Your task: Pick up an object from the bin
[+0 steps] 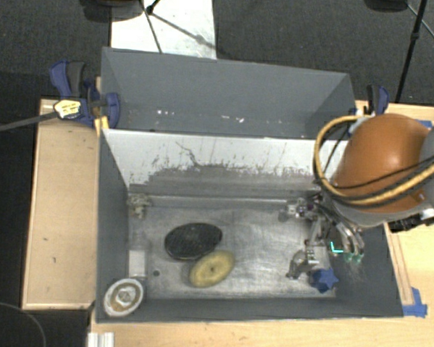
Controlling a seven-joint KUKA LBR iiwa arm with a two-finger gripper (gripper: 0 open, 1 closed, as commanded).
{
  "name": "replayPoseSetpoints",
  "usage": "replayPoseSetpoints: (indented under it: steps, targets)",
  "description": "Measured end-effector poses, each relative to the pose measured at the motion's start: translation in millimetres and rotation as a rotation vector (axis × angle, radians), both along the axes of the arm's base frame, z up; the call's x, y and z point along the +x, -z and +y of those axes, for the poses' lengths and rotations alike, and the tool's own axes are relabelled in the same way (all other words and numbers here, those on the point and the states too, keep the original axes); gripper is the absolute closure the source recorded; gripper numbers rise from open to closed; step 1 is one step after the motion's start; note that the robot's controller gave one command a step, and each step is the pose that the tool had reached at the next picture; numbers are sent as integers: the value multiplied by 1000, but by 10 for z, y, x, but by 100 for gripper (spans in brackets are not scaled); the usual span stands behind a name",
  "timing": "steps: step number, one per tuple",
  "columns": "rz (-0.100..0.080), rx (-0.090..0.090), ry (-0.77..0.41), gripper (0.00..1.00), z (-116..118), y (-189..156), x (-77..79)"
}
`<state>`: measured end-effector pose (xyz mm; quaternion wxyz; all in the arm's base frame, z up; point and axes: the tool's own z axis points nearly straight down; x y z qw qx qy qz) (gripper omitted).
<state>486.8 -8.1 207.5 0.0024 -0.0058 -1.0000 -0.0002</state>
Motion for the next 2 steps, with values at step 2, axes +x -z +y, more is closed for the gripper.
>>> replayPoseSetpoints:
  steps: [2]
  targets:
    - [-25, 7, 62, 0, 1475, 1339, 286]
